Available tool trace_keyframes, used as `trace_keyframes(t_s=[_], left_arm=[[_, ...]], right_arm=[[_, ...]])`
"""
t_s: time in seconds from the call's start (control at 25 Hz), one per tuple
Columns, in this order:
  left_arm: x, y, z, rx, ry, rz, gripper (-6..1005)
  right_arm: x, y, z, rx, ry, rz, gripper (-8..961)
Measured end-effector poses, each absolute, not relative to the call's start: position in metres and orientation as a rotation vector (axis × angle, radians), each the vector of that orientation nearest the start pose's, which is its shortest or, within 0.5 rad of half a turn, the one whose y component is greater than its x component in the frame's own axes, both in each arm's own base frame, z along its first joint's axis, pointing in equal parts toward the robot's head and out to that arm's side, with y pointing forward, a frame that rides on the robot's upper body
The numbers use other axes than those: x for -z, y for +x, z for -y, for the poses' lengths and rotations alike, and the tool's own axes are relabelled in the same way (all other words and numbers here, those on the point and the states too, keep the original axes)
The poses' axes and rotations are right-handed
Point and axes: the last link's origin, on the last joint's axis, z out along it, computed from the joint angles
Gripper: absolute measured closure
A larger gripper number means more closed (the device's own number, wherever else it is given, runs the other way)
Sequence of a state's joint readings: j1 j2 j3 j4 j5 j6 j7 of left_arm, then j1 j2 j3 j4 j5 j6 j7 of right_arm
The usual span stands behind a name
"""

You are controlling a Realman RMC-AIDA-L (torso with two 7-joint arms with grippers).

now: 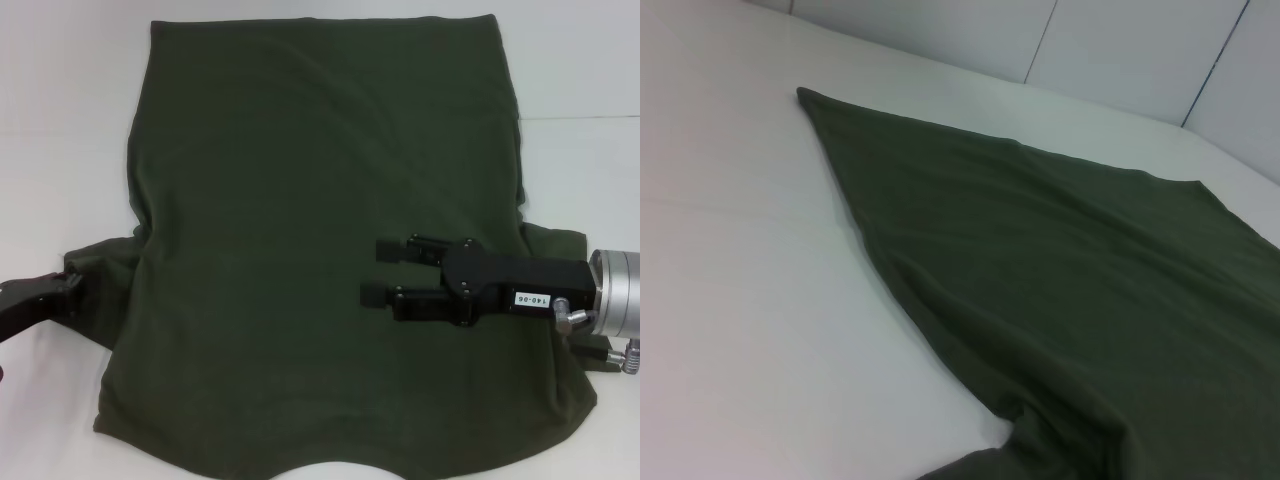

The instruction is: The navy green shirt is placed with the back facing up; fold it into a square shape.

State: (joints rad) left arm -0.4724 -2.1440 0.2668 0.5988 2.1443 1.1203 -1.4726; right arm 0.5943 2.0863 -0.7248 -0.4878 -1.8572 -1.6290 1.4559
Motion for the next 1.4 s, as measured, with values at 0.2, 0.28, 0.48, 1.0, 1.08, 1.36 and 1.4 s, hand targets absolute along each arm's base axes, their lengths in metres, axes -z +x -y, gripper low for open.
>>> trace_keyframes(t_s=[0.2,0.28,0.48,1.0,1.08,1.36,1.4], left_arm=[[-0.02,-0.364,-0.333,0.529,-2.003,1.133,993],[-0.028,-0.369,-0.334,0.507,-1.978,1.124,997],[-0.045,-0.376,-0.337,0.462,-1.941,1.094,997],[-0.067,-0.379,-0.349,0.365,-1.912,1.01,998],[-0.069,-0.379,-0.351,0.346,-1.91,0.995,997],[-0.073,-0.377,-0.359,0.279,-1.92,0.929,997],[-0.072,-0.376,-0.361,0.261,-1.926,0.909,997]], right_arm=[[0.023,0.226,-0.327,-1.057,-2.749,-0.807,43],[0.023,0.226,-0.327,-1.07,-2.74,-0.814,43],[0.025,0.227,-0.326,-1.074,-2.731,-0.836,43],[0.026,0.227,-0.327,-1.084,-2.719,-0.845,44],[0.026,0.227,-0.327,-1.086,-2.716,-0.845,44],[0.026,0.227,-0.327,-1.084,-2.714,-0.844,44],[0.026,0.227,-0.327,-1.083,-2.714,-0.845,44]])
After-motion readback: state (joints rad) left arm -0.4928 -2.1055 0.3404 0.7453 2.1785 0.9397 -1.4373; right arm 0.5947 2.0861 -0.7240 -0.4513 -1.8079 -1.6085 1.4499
